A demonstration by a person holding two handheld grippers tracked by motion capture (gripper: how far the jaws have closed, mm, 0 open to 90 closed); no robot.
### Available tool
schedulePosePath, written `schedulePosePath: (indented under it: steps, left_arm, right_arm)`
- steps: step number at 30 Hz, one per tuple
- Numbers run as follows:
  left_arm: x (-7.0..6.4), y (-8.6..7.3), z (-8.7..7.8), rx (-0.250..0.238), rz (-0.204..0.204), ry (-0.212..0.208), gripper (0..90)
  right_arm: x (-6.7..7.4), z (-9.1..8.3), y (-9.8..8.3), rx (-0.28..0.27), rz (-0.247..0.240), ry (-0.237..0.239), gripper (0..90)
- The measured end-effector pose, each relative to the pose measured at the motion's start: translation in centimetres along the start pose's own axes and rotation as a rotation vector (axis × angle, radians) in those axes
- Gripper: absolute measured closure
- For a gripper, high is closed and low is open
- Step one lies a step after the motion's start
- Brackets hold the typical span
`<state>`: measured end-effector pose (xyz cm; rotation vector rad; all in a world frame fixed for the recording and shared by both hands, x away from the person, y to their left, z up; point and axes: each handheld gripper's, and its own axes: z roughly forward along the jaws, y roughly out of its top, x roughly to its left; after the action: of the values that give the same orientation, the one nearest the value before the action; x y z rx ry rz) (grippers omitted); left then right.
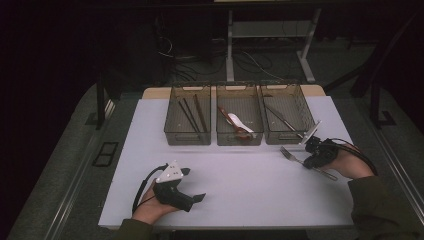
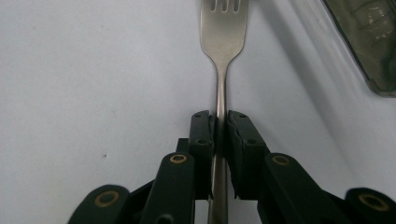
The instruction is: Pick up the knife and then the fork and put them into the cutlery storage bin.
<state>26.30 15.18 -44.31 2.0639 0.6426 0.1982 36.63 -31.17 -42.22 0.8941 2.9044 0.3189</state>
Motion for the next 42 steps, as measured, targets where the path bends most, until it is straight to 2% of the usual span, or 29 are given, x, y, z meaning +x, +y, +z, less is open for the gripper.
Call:
schedulePosePath:
  steps: [8,19,20,22,27,37,42]
  left_arm:
    - [-0.1,0.0,0.0,-0.001,0.0,0.001,0.0]
    - [0.0,0.0,-0.1,-0.005,-0.001,0.001,0.0]
    - [0.0,0.0,-0.1,-0.006,-0.004,0.002,0.0]
    - [0.0,0.0,-0.1,-0.006,-0.004,0.002,0.0]
    - [0.0,0.0,-0.1,-0.006,-0.001,0.002,0.0]
    - [0.0,0.0,-0.1,-0.008,-0.003,0.003,0.0]
    - [0.0,0.0,-0.1,-0.009,-0.004,0.003,0.0]
  right_arm:
    - [0.3,0.0,0.3,0.017,-0.031,-0.016,83.6]
    - [0.3,-0.2,0.2,0.005,-0.016,-0.016,84.2]
    - [0.3,-0.3,0.2,-0.008,-0.008,-0.003,84.2]
    - [0.2,-0.5,0.1,-0.019,-0.009,-0.014,84.2]
    - [0.1,-1.1,-0.2,-0.065,0.008,0.002,84.2]
    - [-0.4,-2.9,-1.0,-0.23,0.081,0.033,84.2]
    - [-0.7,-3.2,-1.3,-0.279,0.105,0.034,84.3]
